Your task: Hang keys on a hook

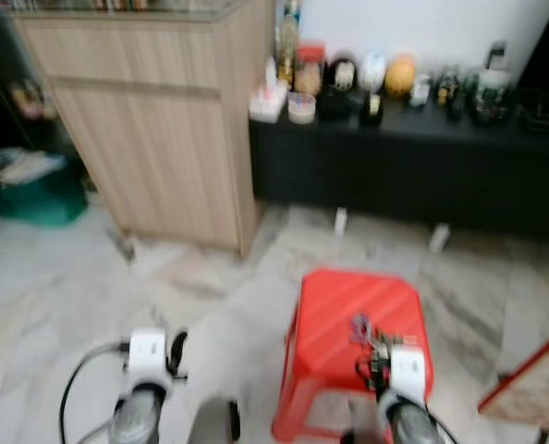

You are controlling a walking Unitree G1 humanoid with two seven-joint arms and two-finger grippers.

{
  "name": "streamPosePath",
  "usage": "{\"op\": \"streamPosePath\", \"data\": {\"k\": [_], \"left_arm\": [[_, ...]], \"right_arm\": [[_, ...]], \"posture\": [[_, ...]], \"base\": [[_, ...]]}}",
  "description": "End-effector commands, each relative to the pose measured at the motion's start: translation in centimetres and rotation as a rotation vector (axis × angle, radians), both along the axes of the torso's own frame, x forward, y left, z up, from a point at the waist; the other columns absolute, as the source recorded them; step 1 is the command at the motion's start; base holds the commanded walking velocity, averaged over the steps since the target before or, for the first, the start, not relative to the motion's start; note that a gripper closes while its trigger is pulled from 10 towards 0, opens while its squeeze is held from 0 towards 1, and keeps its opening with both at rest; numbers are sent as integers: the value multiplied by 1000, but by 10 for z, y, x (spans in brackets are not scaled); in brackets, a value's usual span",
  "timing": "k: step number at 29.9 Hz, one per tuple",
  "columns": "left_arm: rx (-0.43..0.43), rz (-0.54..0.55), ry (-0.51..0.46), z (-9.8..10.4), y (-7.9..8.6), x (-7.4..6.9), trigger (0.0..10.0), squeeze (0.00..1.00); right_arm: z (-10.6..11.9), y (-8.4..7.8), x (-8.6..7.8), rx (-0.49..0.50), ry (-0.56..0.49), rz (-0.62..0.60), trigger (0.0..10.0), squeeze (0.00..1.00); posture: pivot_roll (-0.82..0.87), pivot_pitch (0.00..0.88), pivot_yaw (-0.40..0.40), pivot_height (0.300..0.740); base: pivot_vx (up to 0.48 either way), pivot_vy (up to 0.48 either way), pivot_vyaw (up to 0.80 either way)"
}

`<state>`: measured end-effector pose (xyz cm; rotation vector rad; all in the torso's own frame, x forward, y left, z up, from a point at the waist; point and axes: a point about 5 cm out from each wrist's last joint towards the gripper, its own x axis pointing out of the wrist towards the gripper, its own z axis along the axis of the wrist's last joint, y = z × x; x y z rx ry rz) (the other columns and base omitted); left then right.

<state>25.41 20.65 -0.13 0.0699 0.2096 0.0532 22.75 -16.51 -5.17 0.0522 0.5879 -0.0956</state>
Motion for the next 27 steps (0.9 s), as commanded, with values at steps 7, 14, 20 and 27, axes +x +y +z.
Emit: {"op": "streamPosePath", "data": {"k": [7,14,20,27], "left_arm": [[-20,10,-17,4,1,4,10000,0],[-27,12,-24,6,2,6,10000,0],[-33,15,-29,7,2,8,10000,0],[-41,7,-23,6,-1,8,10000,0]], "right_arm": [[0,-1,0,9,2,0,10000,0],[4,-1,4,-5,-30,-8,10000,0],[7,-4,8,-45,-51,4,10000,0],[7,-7,7,-40,-44,-30,10000,0]], "posture": [[-8,34,-15,627],[-5,36,-14,627],[-6,38,-13,627],[-6,38,-13,627]], "base": [[0,0,0],[0,0,0],[0,0,69],[0,0,402]]}}
